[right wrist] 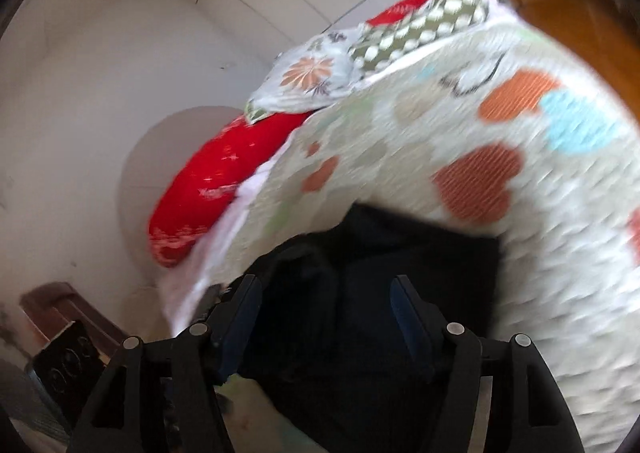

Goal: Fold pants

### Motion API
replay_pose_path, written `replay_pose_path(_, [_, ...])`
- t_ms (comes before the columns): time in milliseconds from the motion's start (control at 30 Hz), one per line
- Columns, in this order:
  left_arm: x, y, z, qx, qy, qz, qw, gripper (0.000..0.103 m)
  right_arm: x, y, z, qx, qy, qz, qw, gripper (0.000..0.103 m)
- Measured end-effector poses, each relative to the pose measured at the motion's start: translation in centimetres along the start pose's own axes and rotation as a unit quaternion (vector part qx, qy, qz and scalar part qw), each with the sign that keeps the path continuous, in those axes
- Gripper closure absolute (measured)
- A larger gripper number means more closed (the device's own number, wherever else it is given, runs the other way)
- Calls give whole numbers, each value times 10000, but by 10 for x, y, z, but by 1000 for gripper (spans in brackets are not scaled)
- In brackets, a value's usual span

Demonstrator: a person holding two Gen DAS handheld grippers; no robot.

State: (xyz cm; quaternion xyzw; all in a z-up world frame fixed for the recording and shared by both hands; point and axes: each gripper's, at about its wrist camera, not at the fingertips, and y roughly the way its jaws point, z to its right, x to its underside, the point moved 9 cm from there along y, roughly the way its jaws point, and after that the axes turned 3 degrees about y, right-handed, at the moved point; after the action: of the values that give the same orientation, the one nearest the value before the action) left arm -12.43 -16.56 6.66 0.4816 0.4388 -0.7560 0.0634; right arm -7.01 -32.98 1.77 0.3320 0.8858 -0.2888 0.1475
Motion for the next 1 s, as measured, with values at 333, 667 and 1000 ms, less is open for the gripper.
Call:
replay_pose_path(333, [22,12,-120,-1132,-997,-16,9885,55,14,71,-16,-350,690,-309,9965,11])
replay_pose_path(667, [43,41,-75,-871,-641,-471,9930,55,25,93,-32,24,42,-477,9989,62])
replay_pose_path(1000, [-1,3,-85,-776,-796,218,9936,41,-6,-14,-29,291,-648,248,9972,90])
